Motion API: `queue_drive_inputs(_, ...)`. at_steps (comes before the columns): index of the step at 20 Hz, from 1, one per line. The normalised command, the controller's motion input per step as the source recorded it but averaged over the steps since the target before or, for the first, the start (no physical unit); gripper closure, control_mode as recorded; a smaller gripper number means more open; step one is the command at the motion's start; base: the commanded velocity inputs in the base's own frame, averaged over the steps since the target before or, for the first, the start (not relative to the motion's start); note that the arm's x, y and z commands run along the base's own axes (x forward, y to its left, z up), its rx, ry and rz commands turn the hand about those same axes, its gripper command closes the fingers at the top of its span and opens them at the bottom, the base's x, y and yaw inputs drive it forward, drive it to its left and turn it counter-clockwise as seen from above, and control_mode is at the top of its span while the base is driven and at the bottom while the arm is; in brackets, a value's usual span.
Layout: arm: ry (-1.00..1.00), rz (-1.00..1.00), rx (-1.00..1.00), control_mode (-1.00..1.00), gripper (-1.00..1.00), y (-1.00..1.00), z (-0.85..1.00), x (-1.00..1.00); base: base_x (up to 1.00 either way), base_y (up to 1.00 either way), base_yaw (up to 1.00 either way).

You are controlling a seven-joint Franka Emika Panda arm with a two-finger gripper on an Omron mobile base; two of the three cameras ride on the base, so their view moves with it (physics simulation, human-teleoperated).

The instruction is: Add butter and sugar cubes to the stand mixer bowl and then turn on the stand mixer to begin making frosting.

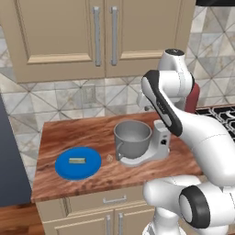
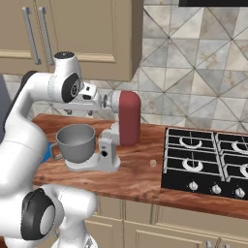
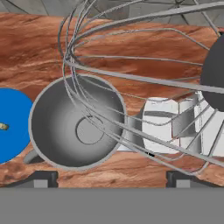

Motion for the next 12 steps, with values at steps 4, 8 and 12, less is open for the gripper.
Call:
queue_drive_inputs(4,0.0,0.0,0.0,1.0,-1.0,0.0,0.0,0.0,-0.41,0.0,0.0)
queue_drive_inputs(8,0.0,0.0,0.0,1.0,-1.0,0.0,0.0,0.0,-0.35,0.0,0.0)
queue_drive_inputs(12,0.0,0.0,0.0,1.0,-1.0,0.0,0.0,0.0,-0.33,0.0,0.0)
